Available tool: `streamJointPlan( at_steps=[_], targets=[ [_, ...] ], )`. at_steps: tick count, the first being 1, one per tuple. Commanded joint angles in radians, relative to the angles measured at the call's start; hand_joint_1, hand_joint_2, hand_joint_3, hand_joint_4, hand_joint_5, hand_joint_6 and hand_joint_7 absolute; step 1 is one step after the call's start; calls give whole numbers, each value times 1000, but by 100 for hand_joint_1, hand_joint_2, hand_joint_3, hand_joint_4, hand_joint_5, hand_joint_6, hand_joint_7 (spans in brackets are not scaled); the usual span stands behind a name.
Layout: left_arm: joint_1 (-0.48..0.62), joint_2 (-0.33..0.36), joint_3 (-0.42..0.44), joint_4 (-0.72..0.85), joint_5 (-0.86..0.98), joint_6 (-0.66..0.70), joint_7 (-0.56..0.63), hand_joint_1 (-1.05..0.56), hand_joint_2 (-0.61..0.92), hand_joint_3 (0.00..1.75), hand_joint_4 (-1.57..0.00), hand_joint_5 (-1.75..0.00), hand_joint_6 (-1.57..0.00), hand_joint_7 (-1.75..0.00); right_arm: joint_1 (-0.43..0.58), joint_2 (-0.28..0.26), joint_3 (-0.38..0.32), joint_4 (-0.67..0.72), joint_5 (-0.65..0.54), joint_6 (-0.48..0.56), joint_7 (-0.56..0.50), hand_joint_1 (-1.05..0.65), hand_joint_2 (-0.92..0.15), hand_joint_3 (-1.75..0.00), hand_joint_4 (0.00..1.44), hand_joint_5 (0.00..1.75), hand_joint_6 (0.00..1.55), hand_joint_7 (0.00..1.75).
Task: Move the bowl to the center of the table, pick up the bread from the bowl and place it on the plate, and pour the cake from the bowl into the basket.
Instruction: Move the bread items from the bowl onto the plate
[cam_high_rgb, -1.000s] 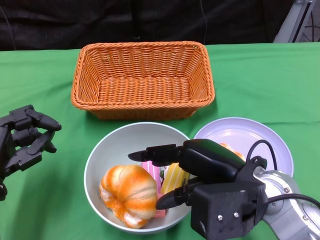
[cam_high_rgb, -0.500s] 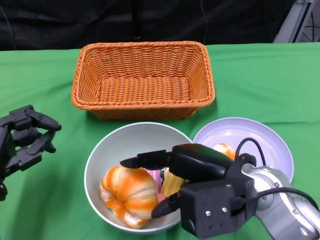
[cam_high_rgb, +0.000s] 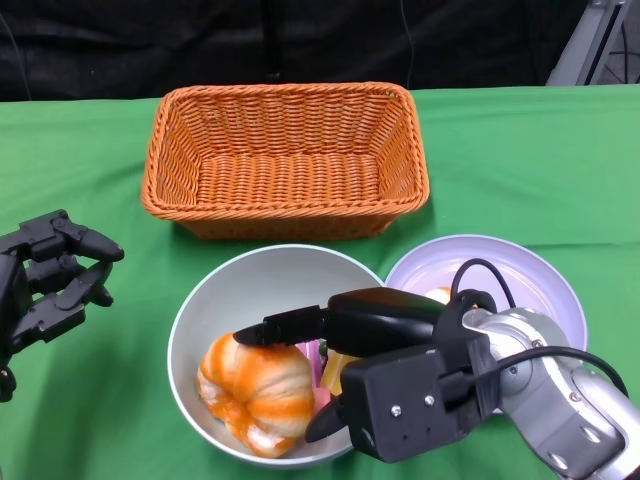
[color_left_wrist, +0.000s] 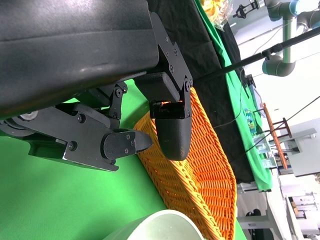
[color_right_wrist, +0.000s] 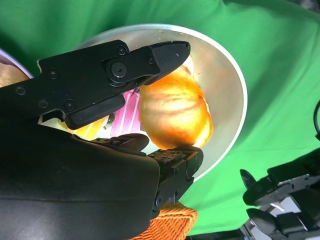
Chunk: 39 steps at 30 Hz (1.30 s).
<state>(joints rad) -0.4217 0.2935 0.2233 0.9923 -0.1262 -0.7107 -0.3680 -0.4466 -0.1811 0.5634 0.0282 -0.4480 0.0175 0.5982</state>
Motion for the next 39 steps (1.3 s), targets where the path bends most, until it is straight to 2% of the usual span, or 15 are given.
streamJointPlan(
  at_steps=[1, 8, 11, 12, 13, 21, 23, 24, 25, 26, 27, 28, 32, 37, 39],
  targets=[
    [-15, 13, 5, 10, -2, -16, 4, -3, 91, 49, -75, -150, -78, -113, -13, 0, 6, 13, -5, 7, 3, -74, -92, -11, 29, 1, 28, 1],
    [-16, 12, 6, 10, -2, -7, 9, -4, 90, 49, -75, -149, -78, -113, -10, 20, 5, 71, 11, -42, -31, -71, -92, -11, 36, 4, 29, 1],
    [-17, 10, 6, 13, -1, -14, 11, -4, 90, 50, -76, -148, -79, -111, -4, 25, 5, 107, 9, -105, -76, -66, -92, -10, 52, 11, 33, 2],
    [-17, 10, 6, 13, -1, -16, 11, -3, 90, 50, -76, -148, -80, -111, -1, 28, 4, 121, 11, -130, -96, -61, -92, -7, 70, 17, 37, 3],
    [-17, 10, 6, 13, 0, -16, 12, -3, 90, 50, -76, -148, -80, -111, 3, 32, 2, 133, 14, -151, -112, -59, -92, -5, 77, 18, 40, 3],
    [-14, 10, 6, 10, -3, -16, 5, -4, 89, 51, -76, -150, -79, -112, 19, 63, -2, 210, 20, -221, -190, -47, -92, -3, 98, 11, 57, 4],
    [-14, 11, 6, 12, -4, -20, 0, -3, 89, 51, -75, -150, -79, -112, 19, 74, -5, 243, 30, -263, -217, -33, -92, -5, 110, 15, 69, 8],
    [-15, 11, 6, 13, -5, -21, -2, -3, 89, 51, -75, -150, -79, -112, 18, 77, -6, 259, 32, -282, -228, -26, -92, -6, 104, 46, 77, 5],
    [-15, 11, 6, 13, -4, -21, -1, -4, 89, 51, -75, -151, -79, -112, 13, 80, -7, 278, 35, -302, -237, -21, -92, -8, 88, 91, 85, 3],
    [-16, 11, 5, 14, -4, -22, -1, -4, 89, 51, -76, -151, -79, -112, 9, 83, -7, 298, 36, -324, -247, -18, -92, -10, 76, 119, 89, 3],
    [-16, 11, 5, 15, -4, -23, 0, -4, 89, 51, -76, -151, -80, -112, 5, 85, -7, 313, 37, -339, -253, -16, -92, -11, 69, 138, 94, 3],
    [-16, 10, 5, 15, -4, -22, 1, -4, 89, 52, -76, -151, -80, -112, 1, 88, -7, 329, 35, -353, -261, -15, -92, -11, 65, 144, 96, 3],
    [-16, 8, 7, 12, -12, -17, -8, -4, 89, 52, -76, -152, -80, -112, -15, 99, -7, 390, 30, -406, -291, -14, -92, -7, 64, 135, 106, 5],
    [-17, 6, 5, 13, -7, -23, -3, -4, 88, 54, -75, -152, -79, -113, -34, 103, -7, 458, 28, -469, -319, -17, -92, -5, 77, 101, 113, 4],
    [-17, 5, 7, 12, -12, -19, -6, -4, 88, 54, -75, -152, -79, -113, -37, 106, -9, 471, 23, -476, -333, -19, -92, -5, 79, 99, 113, 3]
  ],
)
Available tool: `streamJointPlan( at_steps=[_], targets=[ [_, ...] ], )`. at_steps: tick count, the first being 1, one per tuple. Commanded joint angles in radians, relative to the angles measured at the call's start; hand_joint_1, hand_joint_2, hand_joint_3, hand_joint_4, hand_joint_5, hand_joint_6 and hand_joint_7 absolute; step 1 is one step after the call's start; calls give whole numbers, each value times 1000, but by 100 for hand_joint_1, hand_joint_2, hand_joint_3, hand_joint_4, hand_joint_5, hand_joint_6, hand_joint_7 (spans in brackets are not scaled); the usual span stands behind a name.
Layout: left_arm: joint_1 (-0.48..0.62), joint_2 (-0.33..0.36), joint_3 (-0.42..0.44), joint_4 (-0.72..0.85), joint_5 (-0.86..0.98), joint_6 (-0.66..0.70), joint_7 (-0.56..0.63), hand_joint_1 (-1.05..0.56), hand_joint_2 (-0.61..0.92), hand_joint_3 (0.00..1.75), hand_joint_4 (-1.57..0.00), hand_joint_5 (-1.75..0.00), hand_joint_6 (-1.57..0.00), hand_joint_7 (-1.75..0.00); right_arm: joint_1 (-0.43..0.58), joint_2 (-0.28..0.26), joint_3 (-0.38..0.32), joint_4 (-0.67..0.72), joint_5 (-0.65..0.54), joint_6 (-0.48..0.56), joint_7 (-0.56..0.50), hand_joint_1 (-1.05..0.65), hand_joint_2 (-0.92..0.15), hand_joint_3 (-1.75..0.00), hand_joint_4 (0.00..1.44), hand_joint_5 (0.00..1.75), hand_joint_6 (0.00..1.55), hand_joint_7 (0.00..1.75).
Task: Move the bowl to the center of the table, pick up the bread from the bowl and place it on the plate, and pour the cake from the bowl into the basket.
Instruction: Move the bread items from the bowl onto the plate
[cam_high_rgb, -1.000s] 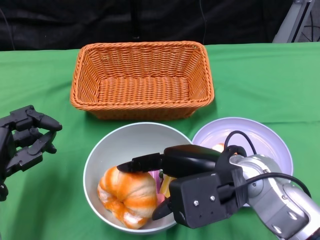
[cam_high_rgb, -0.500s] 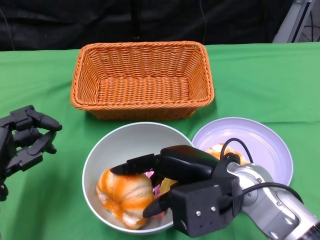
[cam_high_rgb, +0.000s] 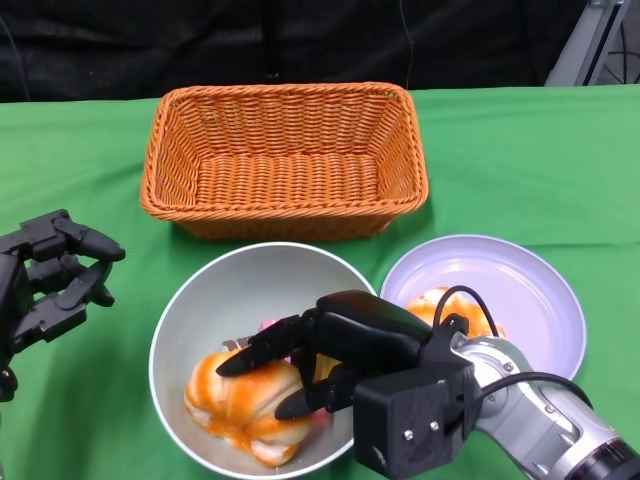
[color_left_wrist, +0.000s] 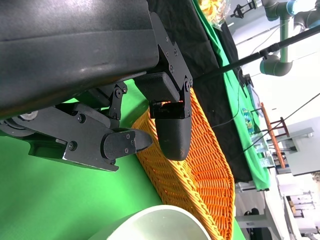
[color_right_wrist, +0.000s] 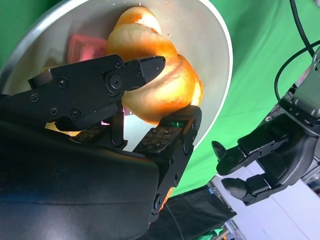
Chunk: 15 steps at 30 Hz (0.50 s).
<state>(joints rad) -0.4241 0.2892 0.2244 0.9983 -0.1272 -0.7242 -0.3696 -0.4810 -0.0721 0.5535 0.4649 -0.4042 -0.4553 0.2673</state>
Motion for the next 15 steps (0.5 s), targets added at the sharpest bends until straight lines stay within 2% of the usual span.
streamJointPlan(
  at_steps=[1, 8, 11, 15],
  targets=[
    [-15, 8, 7, 6, -12, -5, -6, -4, 88, 55, -75, -152, -79, -113, -3, -3, 1, 38, -21, -6, -6, -19, -92, -5, 79, 98, 113, 3],
    [-16, 12, 7, 11, -7, -14, -1, -4, 87, 56, -76, -152, -79, -114, 8, 13, -18, 42, -45, -1, -100, -21, -92, -7, 83, 92, 111, 1],
    [-17, 14, 9, 14, -9, -10, -2, -5, 86, 56, -76, -152, -80, -113, 12, 35, -50, 56, -34, -8, -163, -17, -92, -7, 74, 125, 114, 1],
    [-18, 14, 8, 15, -5, -8, 4, -6, 86, 56, -77, -152, -81, -112, 11, 53, -74, 60, -16, 2, -177, -16, -92, -9, 68, 139, 114, 1]
  ],
)
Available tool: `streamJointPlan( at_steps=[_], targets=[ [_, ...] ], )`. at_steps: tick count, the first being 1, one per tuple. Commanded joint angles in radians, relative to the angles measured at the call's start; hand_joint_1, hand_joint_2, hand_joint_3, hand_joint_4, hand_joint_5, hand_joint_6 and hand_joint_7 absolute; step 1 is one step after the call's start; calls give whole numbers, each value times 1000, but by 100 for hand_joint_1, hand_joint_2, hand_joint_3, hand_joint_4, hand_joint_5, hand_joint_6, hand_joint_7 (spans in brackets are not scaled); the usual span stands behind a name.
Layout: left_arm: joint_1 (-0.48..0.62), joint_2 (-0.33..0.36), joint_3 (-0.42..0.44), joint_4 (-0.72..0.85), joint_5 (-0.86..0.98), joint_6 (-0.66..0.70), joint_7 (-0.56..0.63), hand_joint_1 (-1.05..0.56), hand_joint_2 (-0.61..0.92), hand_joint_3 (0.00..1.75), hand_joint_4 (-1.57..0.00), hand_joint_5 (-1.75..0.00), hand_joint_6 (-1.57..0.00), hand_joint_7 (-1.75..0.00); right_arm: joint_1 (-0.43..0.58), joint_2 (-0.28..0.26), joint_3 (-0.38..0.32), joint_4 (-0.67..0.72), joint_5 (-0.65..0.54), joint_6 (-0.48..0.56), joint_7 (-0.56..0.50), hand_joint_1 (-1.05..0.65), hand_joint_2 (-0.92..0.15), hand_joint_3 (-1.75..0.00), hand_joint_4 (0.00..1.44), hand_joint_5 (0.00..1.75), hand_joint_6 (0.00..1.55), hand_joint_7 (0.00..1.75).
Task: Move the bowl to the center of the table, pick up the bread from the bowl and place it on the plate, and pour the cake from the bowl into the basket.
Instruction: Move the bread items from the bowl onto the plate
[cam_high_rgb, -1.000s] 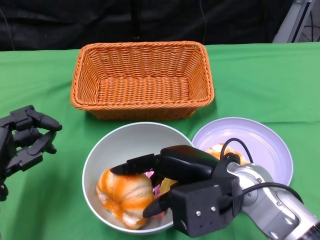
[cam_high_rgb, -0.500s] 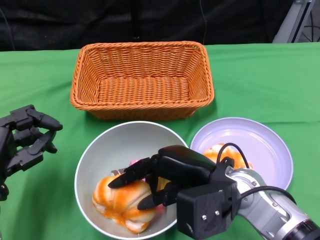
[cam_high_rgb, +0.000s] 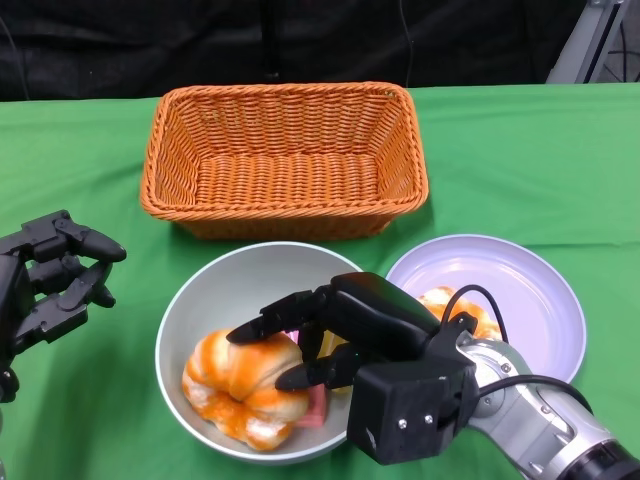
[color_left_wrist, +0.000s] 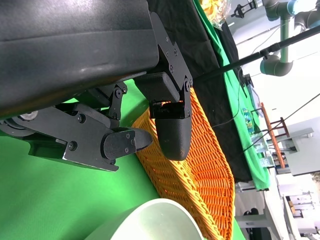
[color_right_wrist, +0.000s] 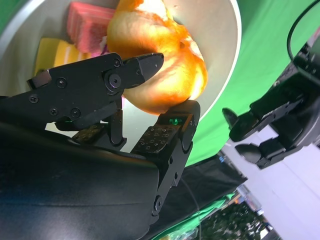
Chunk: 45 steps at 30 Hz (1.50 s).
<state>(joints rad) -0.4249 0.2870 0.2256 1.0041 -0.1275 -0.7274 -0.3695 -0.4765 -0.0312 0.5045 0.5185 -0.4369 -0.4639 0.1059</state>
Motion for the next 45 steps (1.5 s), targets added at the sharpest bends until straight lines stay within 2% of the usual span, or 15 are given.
streamJointPlan(
  at_steps=[1, 3, 9, 12, 16, 19, 24, 32, 33, 34, 38, 45],
  targets=[
    [-17, 17, 6, 9, -4, -5, 5, -6, 86, 56, -77, -151, -81, -112, 7, 14, -28, 7, 17, 11, -16, -16, -92, -9, 67, 140, 114, 1],
    [-17, 17, 6, 9, -4, -5, 5, -6, 86, 56, -77, -151, -81, -112, 8, 16, -32, 8, 13, 9, -14, -15, -92, -9, 67, 141, 115, 1],
    [-20, 17, 6, 15, -6, -9, -4, -5, 86, 57, -76, -152, -80, -112, 18, 55, -97, -19, 124, -10, 8, -20, -92, -11, 66, 141, 118, 3],
    [-21, 19, 5, 16, -3, -6, -1, -5, 86, 57, -76, -151, -80, -112, 25, 65, -111, -38, 148, 9, 21, -21, -92, -11, 70, 132, 118, 3],
    [-22, 18, 7, 16, -6, -3, -3, -4, 86, 57, -76, -150, -80, -111, 31, 75, -123, -49, 166, 25, 35, -21, -92, -12, 74, 129, 120, 4],
    [-20, 22, 2, 15, 4, -2, 7, -5, 86, 56, -76, -150, -80, -111, 33, 81, -134, -54, 183, 29, 38, -22, -92, -13, 81, 116, 120, 4],
    [-21, 20, 3, 13, 5, -2, 10, -4, 86, 55, -75, -150, -80, -111, 45, 80, -142, -80, 190, 57, 47, -21, -92, -13, 87, 106, 120, 4],
    [-22, 21, 4, 17, 4, -5, 7, -3, 86, 55, -76, -150, -80, -111, 75, 67, -157, -142, 195, 82, 59, -20, -92, -11, 89, 109, 120, 4],
    [-23, 22, 5, 19, 1, -5, 2, -3, 86, 55, -76, -150, -80, -111, 92, 58, -167, -176, 204, 93, 65, -19, -92, -11, 85, 133, 122, 6],
    [-24, 23, 6, 22, 0, -6, 0, -3, 86, 56, -76, -150, -80, -111, 109, 51, -176, -213, 215, 109, 73, -19, -92, -11, 82, 142, 123, 7],
    [-26, 24, 6, 27, 1, -10, 0, -3, 86, 56, -76, -151, -80, -111, 133, 45, -184, -272, 225, 150, 90, -17, -92, -11, 80, 145, 124, 8],
    [-29, 26, 6, 35, 5, -14, 4, -4, 86, 56, -76, -152, -81, -112, 194, 15, -237, -399, 292, 195, 124, -14, -92, -16, 88, 114, 119, 17]
  ],
)
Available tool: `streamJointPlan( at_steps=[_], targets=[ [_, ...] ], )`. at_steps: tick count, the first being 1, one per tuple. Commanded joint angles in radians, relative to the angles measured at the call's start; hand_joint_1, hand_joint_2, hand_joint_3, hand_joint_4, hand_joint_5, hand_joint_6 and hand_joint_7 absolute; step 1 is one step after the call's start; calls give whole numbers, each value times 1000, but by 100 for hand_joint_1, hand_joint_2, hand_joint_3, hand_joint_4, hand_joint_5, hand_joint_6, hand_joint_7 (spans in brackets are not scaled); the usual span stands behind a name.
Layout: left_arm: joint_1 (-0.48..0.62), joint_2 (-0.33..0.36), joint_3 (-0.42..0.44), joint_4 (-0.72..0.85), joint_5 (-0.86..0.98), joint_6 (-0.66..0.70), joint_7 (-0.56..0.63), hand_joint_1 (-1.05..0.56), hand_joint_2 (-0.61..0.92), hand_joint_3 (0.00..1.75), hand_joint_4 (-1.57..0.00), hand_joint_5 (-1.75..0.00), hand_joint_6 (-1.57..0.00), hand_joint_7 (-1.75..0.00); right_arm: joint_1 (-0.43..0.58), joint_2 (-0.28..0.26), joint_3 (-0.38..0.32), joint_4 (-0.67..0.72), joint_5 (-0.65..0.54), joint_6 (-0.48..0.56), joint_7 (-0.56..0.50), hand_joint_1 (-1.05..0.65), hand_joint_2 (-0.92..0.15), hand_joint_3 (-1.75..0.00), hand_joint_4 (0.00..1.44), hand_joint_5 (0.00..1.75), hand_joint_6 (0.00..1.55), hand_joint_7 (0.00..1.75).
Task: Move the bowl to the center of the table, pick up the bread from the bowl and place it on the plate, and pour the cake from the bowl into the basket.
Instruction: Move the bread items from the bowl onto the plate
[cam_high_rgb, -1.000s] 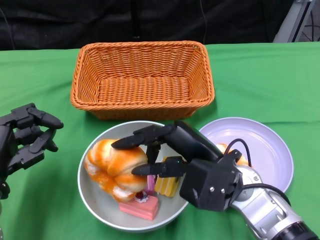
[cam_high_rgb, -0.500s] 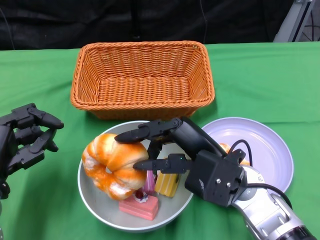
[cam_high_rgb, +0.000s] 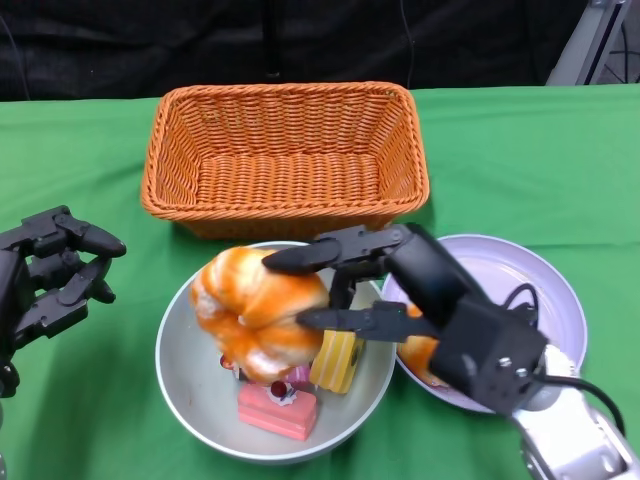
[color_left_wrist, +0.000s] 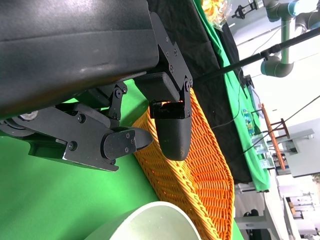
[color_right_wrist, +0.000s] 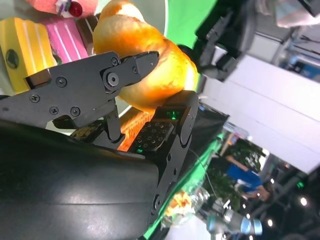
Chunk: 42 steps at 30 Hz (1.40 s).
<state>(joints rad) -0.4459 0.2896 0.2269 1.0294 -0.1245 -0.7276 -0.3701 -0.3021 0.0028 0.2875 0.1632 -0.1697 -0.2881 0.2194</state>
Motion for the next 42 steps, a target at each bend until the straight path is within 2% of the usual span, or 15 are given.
streamJointPlan(
  at_steps=[1, 5, 7, 12, 15, 18, 24, 28, 33, 39, 42],
  targets=[
    [-9, 23, 5, 10, 0, -12, 2, -4, 86, 56, -76, -152, -81, -113, 27, -22, -26, -60, 30, 28, 12, -14, -92, -17, 89, 112, 118, 18],
    [-11, 22, 6, 12, -3, -10, -1, -4, 85, 58, -75, -153, -79, -114, 43, -29, -40, -102, 43, 56, 14, -15, -92, -17, 89, 110, 118, 20],
    [-11, 21, 6, 13, -4, -7, -2, -4, 85, 58, -75, -153, -79, -115, 51, -35, -55, -129, 52, 71, 13, -15, -92, -17, 87, 115, 115, 27],
    [-15, 21, 8, 17, -10, -8, -15, -4, 85, 59, -75, -153, -78, -115, 74, -38, -88, -203, 98, 158, 21, -16, -92, -16, 86, 117, 111, 35],
    [-16, 21, 7, 18, -7, -3, -10, -4, 84, 60, -74, -153, -78, -116, 89, -41, -105, -243, 114, 203, 21, -14, -92, -15, 82, 122, 89, 75],
    [-18, 20, 9, 19, -11, 1, -15, -3, 84, 60, -74, -153, -78, -116, 103, -42, -120, -280, 135, 246, 22, -14, -92, -16, 79, 124, 83, 87],
    [-19, 23, 7, 23, -5, -3, -9, -3, 85, 59, -74, -153, -78, -115, 118, -38, -152, -309, 171, 273, 18, -13, -92, -18, 78, 126, 80, 92],
    [-19, 21, 8, 25, -7, -6, -11, -3, 85, 59, -74, -153, -78, -116, 131, -42, -185, -311, 215, 260, 24, -11, -92, -19, 77, 134, 78, 98],
    [-20, 23, 8, 28, -3, -9, -5, -4, 85, 58, -74, -153, -77, -117, 169, -63, -225, -337, 208, 242, 5, -11, -92, -23, 75, 137, 72, 108],
    [-22, 26, 13, 31, -11, -1, -17, -3, 85, 58, -74, -153, -77, -117, 202, -86, -265, -355, 192, 246, -22, -13, -92, -24, 78, 139, 70, 113],
    [-23, 30, 14, 34, -10, 1, -19, -4, 85, 58, -74, -153, -77, -116, 217, -93, -297, -359, 212, 251, -27, -11, -91, -28, 74, 143, 66, 121]
  ],
)
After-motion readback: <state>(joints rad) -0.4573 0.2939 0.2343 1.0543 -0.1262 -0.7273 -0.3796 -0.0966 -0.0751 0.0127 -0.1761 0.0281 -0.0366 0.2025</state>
